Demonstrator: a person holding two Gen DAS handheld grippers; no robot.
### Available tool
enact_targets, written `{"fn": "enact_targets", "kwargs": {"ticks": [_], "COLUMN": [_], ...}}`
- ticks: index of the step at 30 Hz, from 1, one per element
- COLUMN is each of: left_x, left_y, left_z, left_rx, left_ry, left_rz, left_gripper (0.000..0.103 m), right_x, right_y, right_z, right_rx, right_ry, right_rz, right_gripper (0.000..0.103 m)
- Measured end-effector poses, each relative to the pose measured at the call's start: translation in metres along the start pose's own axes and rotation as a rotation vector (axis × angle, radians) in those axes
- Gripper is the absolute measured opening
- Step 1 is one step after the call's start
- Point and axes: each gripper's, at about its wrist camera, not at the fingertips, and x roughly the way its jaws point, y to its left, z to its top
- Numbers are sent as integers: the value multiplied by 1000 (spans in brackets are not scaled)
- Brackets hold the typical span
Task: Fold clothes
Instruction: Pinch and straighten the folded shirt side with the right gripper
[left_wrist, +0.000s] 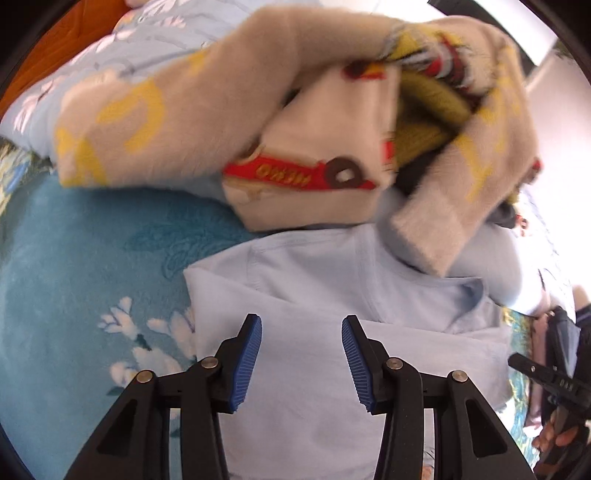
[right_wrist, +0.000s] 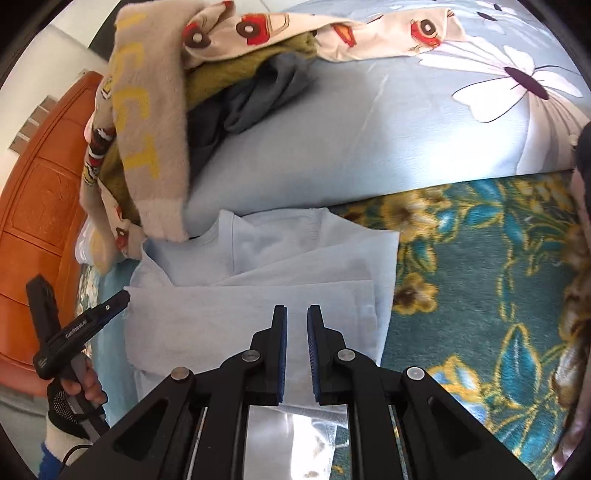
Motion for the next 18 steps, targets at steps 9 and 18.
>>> {"fn": "enact_targets", "kwargs": {"ticks": [9, 18], "left_x": [3, -75], "left_y": [21, 30], "left_z": [14, -76], "left_rx": [-22, -81], "left_ry": [38, 34], "left_rz": [-16, -66], "left_gripper": [49, 49], "right_x": [9, -41], "right_y": [-23, -16], "right_z": [-3, -52], "right_rx": [61, 35], "right_ry": [21, 57], "right_rz": [1, 78], "right_gripper": [10, 25]}}
